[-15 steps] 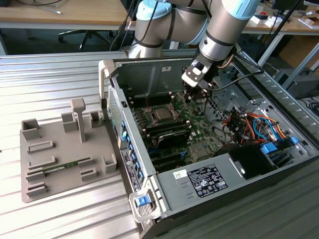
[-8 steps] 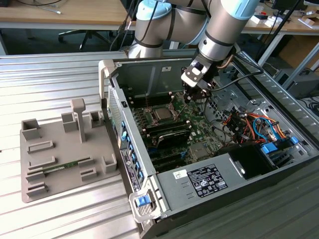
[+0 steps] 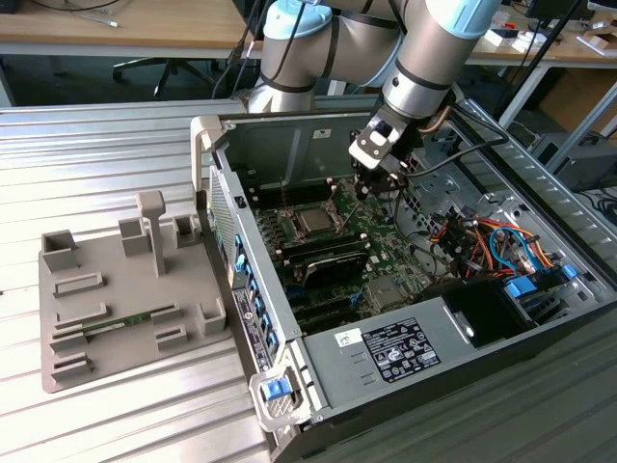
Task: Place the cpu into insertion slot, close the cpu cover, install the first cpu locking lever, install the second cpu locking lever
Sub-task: 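Close the cpu cover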
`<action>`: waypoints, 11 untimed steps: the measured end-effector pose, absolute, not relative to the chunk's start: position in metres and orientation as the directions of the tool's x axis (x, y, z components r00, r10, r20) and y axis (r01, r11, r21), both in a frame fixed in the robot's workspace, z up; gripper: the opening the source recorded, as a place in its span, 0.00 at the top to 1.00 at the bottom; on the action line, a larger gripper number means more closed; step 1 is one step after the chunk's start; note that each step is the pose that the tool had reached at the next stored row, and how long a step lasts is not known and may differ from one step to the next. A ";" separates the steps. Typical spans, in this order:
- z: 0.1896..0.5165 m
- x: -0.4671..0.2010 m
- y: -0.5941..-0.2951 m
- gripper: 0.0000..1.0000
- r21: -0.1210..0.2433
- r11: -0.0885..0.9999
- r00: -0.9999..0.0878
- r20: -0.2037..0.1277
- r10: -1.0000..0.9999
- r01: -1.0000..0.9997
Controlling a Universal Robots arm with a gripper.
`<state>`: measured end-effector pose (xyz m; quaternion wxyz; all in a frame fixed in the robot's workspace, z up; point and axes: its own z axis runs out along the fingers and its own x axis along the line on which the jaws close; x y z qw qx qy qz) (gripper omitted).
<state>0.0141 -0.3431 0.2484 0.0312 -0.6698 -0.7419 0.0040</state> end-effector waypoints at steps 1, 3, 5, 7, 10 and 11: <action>0.248 0.014 -0.343 0.90 -0.048 0.103 -0.101 0.041 0.994 0.994; 0.248 0.013 -0.343 0.90 -0.048 0.103 -0.101 0.041 0.994 0.994; 0.248 0.012 -0.343 0.90 -0.048 0.103 -0.101 0.041 0.994 0.994; 0.248 0.010 -0.343 0.90 -0.048 0.103 -0.101 0.041 0.994 0.994; 0.248 0.008 -0.343 0.90 -0.048 0.103 -0.101 0.041 0.994 0.994; 0.248 0.007 -0.343 0.90 -0.048 0.103 -0.101 0.041 0.994 0.994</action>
